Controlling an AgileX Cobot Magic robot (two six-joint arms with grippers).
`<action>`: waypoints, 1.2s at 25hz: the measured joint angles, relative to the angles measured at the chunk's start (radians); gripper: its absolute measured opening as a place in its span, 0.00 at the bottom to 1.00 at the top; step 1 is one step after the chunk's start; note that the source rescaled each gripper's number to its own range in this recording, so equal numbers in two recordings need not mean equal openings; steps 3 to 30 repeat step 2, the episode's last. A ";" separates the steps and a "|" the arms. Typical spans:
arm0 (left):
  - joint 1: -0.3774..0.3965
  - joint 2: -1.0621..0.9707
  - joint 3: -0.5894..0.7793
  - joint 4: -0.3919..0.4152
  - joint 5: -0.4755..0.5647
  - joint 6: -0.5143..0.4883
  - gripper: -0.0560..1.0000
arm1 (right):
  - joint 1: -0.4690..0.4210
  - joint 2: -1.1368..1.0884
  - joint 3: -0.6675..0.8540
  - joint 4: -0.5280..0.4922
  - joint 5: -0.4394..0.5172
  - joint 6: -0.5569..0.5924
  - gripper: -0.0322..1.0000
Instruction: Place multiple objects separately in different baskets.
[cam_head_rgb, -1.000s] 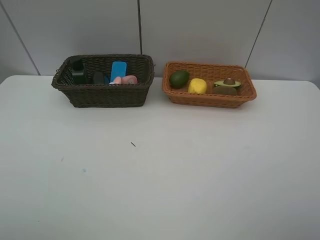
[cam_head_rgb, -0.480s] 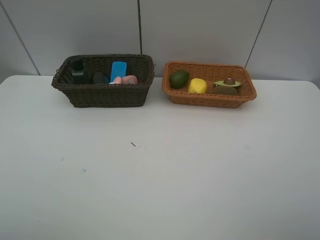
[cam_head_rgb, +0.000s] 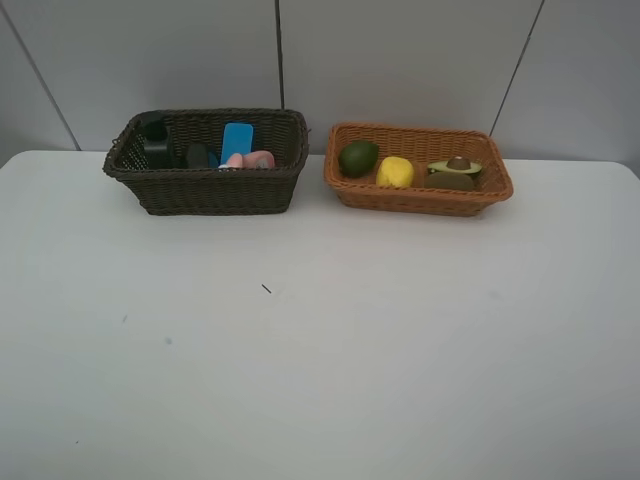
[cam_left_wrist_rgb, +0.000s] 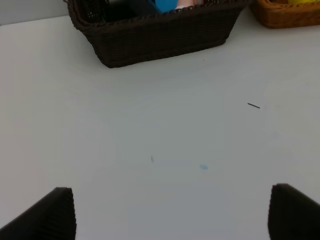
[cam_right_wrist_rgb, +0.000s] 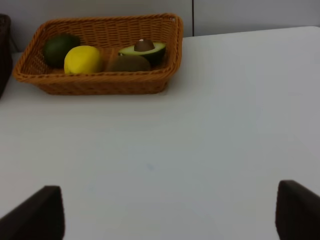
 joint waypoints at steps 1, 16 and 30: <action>0.000 0.000 0.000 0.000 0.000 0.000 0.99 | 0.000 0.000 0.000 0.000 0.000 0.000 1.00; 0.000 0.000 0.000 0.000 0.000 0.000 0.99 | 0.000 0.000 0.000 0.000 0.000 0.000 1.00; 0.000 0.000 0.000 0.000 0.000 0.000 0.99 | 0.000 0.000 0.000 0.000 0.000 0.000 1.00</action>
